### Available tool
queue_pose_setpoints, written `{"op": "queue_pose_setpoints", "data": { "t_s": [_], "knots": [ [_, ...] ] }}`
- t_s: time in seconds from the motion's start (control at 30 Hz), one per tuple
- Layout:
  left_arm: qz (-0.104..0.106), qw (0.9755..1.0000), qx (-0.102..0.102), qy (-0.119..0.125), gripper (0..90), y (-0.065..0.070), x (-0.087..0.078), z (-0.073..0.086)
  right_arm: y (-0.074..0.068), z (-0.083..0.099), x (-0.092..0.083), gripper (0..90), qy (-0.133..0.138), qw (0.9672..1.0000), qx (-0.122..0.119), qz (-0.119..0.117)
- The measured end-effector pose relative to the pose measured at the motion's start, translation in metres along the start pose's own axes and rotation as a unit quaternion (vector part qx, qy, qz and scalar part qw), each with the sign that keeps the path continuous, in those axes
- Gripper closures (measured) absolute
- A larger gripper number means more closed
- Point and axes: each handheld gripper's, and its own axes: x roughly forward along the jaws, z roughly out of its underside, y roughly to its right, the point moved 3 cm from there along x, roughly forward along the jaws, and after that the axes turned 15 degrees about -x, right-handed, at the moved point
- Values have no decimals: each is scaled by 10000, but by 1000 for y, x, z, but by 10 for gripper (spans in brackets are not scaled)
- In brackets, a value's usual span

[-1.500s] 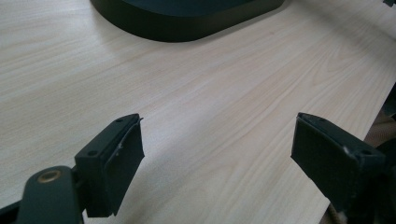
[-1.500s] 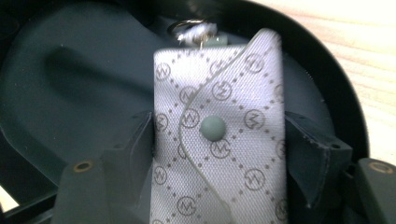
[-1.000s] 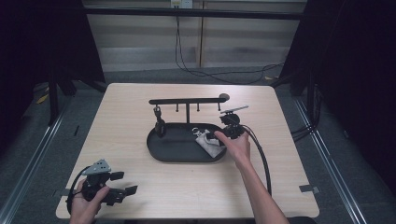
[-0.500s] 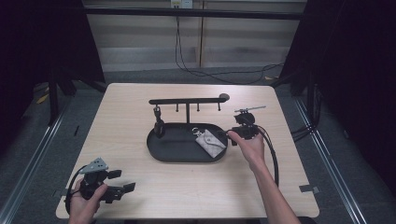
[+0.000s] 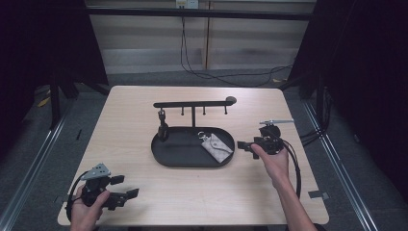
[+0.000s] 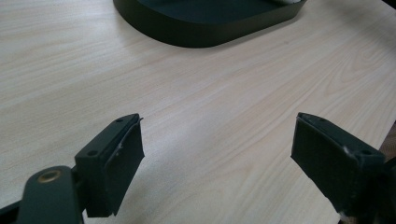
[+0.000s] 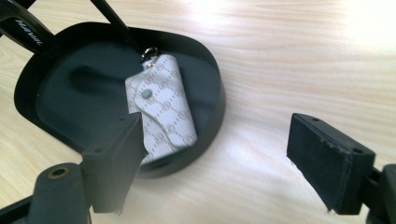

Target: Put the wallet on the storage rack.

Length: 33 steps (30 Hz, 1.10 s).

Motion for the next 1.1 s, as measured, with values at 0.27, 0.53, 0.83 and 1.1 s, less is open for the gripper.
{"op": "queue_pose_setpoints", "data": {
  "t_s": [0.27,0.53,0.83,1.1],
  "knots": [
    [18,10000,-91,7,164,-1,-1,0,4,20,-20,188,48,9999,-8,106],
    [137,9998,-148,76,164,2,-2,-2,5,45,-40,167,-7,9996,-122,239],
    [194,9995,-189,133,162,3,-3,-3,8,82,-63,163,21,9995,37,308],
    [212,9996,-153,73,162,6,1,-4,16,108,-63,164,-117,9975,-1,697]
  ]
}}
